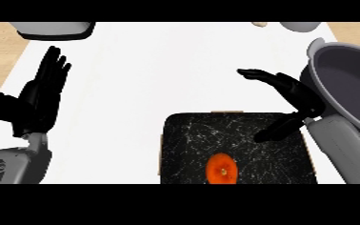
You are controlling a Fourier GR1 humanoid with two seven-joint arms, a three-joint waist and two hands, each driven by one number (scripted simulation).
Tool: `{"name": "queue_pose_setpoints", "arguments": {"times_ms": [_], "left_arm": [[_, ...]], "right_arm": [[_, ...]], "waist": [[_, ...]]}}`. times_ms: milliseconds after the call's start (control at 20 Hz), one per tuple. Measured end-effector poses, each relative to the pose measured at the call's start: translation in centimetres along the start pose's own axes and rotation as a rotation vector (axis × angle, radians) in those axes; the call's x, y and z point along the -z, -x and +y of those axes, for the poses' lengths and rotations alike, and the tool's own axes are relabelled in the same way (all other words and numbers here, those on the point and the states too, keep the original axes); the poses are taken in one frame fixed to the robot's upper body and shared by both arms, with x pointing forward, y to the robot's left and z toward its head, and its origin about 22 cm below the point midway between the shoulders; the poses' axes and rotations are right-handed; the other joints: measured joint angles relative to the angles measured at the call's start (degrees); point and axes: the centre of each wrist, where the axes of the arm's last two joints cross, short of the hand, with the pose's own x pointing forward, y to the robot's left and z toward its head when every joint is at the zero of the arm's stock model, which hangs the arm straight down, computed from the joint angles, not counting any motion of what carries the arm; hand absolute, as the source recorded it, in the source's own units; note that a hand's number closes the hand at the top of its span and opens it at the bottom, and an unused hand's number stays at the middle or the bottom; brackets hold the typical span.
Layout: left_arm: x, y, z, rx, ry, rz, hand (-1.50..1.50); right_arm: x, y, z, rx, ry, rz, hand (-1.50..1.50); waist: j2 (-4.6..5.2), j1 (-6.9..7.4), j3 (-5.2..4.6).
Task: Pick the squash from the tray and place it in the pot
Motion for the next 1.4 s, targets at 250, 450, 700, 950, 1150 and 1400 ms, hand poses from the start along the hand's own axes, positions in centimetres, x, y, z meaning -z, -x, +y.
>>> {"name": "queue_pose_setpoints", "arguments": {"times_ms": [250, 450, 700, 950, 1150, 1400], "left_arm": [[-0.3, 0.0, 0.2, 0.004, -0.008, 0.008, 0.0], [-0.1, 0.0, 0.4, 0.008, -0.014, 0.006, 0.0], [-0.2, -0.7, 0.8, 0.011, -0.016, 0.01, 0.0], [-0.5, -1.0, 0.6, 0.007, -0.009, 0.004, 0.0], [-0.4, -1.4, 0.4, 0.006, -0.007, 0.002, 0.0], [0.1, -1.3, 0.1, 0.009, -0.01, -0.006, 0.0]], "right_arm": [[1.8, -3.2, -0.9, -0.109, -0.265, 0.098, -1.5], [3.3, -5.7, 0.4, -0.226, -0.449, 0.168, -1.5], [4.2, -8.3, 3.4, -0.334, -0.627, 0.259, -1.5], [4.4, -10.1, 6.0, -0.374, -0.695, 0.325, -1.5], [3.9, -10.4, 7.9, -0.372, -0.713, 0.352, -1.5], [3.7, -10.1, 10.1, -0.404, -0.731, 0.397, -1.5]], "waist": [[-0.31, -0.32, -0.09], [-0.33, -0.71, -0.12], [-0.33, -0.67, -0.09], [-0.12, -0.47, -0.05], [0.0, -0.34, -0.03], [0.08, -0.3, 0.0]]}}
